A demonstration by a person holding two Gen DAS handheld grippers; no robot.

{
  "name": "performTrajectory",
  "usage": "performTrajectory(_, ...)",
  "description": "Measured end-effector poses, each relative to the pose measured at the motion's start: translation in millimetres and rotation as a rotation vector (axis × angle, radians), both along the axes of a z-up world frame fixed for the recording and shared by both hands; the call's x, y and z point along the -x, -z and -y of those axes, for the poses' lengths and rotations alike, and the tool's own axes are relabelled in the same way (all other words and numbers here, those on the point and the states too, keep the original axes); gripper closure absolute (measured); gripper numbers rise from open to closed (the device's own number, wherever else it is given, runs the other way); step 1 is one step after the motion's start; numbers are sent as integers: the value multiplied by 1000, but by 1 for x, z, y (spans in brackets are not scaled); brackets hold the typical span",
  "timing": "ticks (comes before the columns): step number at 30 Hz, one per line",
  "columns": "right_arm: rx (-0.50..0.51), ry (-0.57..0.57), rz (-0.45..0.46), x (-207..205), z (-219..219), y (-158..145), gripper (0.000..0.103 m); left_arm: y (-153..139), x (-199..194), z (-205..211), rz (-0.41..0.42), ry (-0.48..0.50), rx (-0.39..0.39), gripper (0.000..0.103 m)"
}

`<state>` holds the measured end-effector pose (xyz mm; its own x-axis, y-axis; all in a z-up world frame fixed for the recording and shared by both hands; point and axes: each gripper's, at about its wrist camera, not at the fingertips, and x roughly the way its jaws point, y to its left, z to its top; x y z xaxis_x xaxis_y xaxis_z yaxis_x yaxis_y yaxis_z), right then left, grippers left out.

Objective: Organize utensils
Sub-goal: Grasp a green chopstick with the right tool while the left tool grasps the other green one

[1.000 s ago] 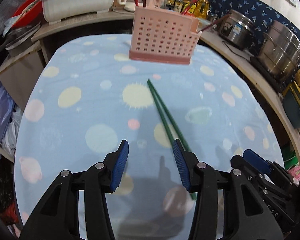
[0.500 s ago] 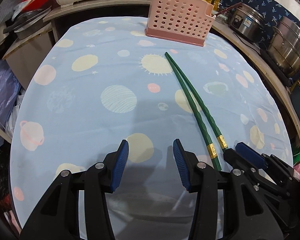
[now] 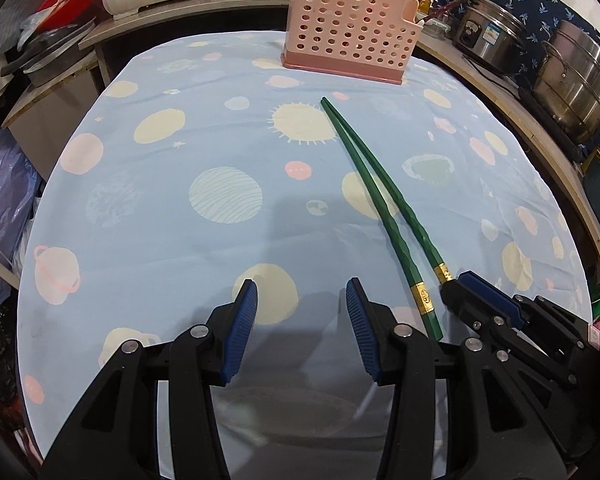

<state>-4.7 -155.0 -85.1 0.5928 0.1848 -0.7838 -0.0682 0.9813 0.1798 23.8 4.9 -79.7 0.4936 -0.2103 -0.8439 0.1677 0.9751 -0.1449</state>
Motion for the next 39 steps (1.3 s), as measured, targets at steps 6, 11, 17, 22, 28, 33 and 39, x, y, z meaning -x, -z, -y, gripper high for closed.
performTrajectory(6,-11,18,3,4,8,0,95,-3,3,5,5,14,11,58)
performTrajectory(11,-22,45,7,11,17,-2,95,-12,9,19,33,49,16,47)
performTrajectory(17,-32,83,16,20,31,-5,95,-11,11,39,32,98,10,47)
performTrajectory(22,-39,108,19,24,40,-7,95,-7,11,53,29,126,-3,46)
performTrajectory(28,-46,104,9,26,41,-4,95,2,8,57,0,128,-14,51)
performTrajectory(33,-47,97,6,25,38,-2,95,3,9,56,10,127,-22,58)
performTrajectory(39,-46,93,5,26,36,-2,95,3,12,51,14,138,-34,86)
